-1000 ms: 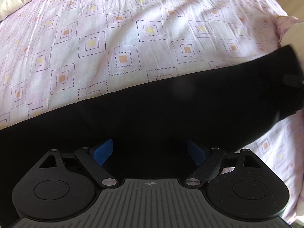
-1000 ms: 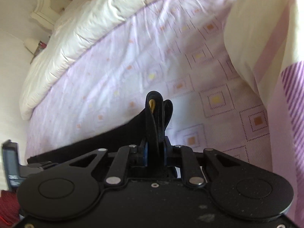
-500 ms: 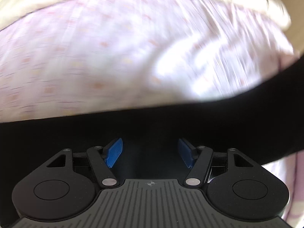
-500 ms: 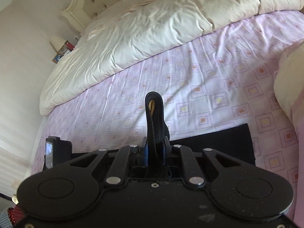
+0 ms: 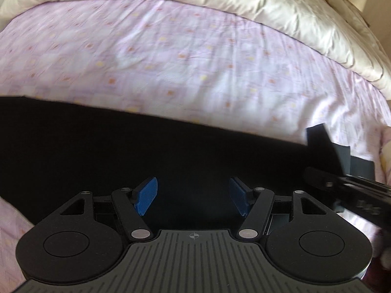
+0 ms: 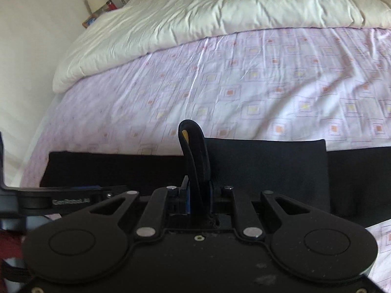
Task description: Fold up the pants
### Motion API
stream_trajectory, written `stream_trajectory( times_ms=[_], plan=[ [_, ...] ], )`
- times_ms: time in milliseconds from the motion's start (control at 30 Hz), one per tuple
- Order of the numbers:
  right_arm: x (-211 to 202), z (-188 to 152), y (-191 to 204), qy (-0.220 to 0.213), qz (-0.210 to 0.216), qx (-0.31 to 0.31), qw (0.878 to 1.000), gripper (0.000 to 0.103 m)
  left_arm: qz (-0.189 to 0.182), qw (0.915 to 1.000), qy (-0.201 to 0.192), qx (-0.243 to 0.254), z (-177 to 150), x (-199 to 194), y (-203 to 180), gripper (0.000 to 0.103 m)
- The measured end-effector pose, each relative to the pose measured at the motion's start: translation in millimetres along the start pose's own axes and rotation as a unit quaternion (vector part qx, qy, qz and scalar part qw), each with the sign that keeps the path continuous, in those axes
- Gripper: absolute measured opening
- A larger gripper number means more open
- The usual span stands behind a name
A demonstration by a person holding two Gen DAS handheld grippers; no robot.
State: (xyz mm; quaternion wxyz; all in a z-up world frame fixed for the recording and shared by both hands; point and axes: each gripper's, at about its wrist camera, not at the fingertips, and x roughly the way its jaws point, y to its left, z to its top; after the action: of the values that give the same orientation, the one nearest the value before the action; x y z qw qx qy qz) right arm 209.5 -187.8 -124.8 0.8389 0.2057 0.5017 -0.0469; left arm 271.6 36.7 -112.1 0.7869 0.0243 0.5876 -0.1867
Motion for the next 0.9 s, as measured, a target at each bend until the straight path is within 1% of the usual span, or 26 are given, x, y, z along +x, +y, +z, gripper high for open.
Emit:
stream_trajectory(
  times_ms=[67, 133, 167, 233, 300, 333, 400, 467, 533, 600, 700, 733, 767, 833, 900],
  plan=[
    [17.0, -5.4, 14.2, 0.016, -0.019, -0.023, 0.999, 0.016, 0.000, 1.0000, 0.006, -0.005, -4.8, -4.2, 15.5, 0.063],
    [30.5, -9.6, 22.8, 0.016, -0.041, -0.044, 0.998, 0.022, 0.000, 0.9999, 0.009, -0.007, -6.3, -4.8, 22.4, 0.063],
    [33.6, -10.4, 25.2, 0.017, -0.040, -0.050, 0.998, 0.025, -0.001, 0.9999, 0.009, -0.008, -6.7, -6.1, 25.2, 0.063],
    [28.3, -10.7, 25.8, 0.022, -0.020, -0.048, 0.998, 0.027, -0.006, 0.9999, 0.007, -0.012, -6.0, -8.5, 27.3, 0.063],
    [14.4, -8.4, 26.5, 0.007, 0.007, -0.047, 0.999, 0.031, -0.012, 0.9998, 0.000, -0.017, -3.8, -13.2, 27.1, 0.063],
    [4.6, -6.3, 26.5, -0.003, 0.018, -0.049, 0.999, 0.034, -0.016, 0.9997, -0.004, -0.019, -1.7, -15.4, 25.1, 0.063],
    [-14.0, -3.6, 22.8, -0.022, 0.035, -0.045, 0.998, 0.036, -0.027, 0.9993, -0.012, -0.021, 5.1, -17.5, 16.8, 0.063],
    [-31.2, -1.9, 12.2, -0.045, 0.038, -0.034, 0.998, 0.036, -0.038, 0.9990, -0.019, -0.012, 12.3, -18.2, 3.3, 0.063],
    [-42.7, 0.3, -5.5, -0.062, 0.027, -0.014, 0.998, 0.036, -0.050, 0.9984, -0.024, 0.006, 18.2, -16.8, -14.8, 0.063],
    [-47.0, 5.5, -26.9, -0.067, 0.013, 0.008, 0.998, 0.036, -0.069, 0.9971, -0.018, 0.028, 22.3, -9.3, -36.8, 0.063],
    [-51.4, 4.8, -52.3, -0.057, -0.006, 0.020, 0.998, 0.034, -0.086, 0.9943, -0.001, 0.062, 23.4, 11.4, -68.9, 0.063],
    [-49.6, 5.2, -58.9, -0.051, -0.009, 0.024, 0.998, 0.030, -0.085, 0.9934, 0.008, 0.076, 22.3, 20.2, -77.8, 0.063],
    [-48.7, 5.3, -64.5, -0.045, -0.010, 0.026, 0.999, 0.022, -0.082, 0.9927, 0.020, 0.086, 20.3, 29.0, -84.9, 0.063],
    [-46.4, 6.5, -72.2, -0.034, -0.006, 0.027, 0.999, 0.012, -0.073, 0.9914, 0.044, 0.100, 12.3, 47.0, -92.5, 0.063],
    [-42.5, 8.1, -75.4, -0.031, 0.003, 0.030, 0.999, 0.011, -0.046, 0.9901, 0.079, 0.107, 3.7, 67.6, -92.6, 0.063]
  ],
)
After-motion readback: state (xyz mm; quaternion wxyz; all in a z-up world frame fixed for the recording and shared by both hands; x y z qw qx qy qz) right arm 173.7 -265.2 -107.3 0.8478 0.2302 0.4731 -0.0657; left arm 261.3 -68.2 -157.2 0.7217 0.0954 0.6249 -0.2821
